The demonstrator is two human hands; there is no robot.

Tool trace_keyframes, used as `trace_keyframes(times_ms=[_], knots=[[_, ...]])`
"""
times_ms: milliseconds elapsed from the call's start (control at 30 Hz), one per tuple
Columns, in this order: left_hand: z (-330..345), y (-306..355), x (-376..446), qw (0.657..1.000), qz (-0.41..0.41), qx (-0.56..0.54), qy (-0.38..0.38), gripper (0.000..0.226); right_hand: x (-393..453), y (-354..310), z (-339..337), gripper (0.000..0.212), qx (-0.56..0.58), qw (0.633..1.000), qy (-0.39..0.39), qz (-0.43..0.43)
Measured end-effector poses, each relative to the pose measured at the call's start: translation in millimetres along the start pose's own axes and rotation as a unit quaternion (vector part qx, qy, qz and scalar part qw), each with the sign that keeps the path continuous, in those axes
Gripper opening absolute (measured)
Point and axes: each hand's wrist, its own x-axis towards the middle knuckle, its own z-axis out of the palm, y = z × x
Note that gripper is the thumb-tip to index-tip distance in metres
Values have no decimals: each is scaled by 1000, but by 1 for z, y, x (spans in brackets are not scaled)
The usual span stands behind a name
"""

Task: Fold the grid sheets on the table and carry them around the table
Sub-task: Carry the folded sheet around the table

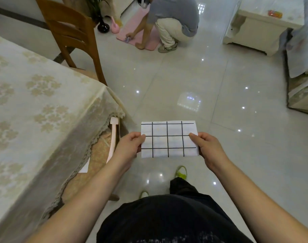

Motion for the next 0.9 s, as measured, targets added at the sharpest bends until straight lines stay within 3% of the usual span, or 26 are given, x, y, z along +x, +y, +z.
trace_keyframes(times_ms=[167,467,900], knots=[[40,25,33,1000,-8,-1,25,11,55,-29,-28,17,-7,1000,-28,2],[106,64,73,996,3,-58,69,16,136,-81,-69,12,-33,997,-63,-1],[115,100,129,986,-18,-123,111,10,217,-130,-49,13,-71,992,-101,-7]])
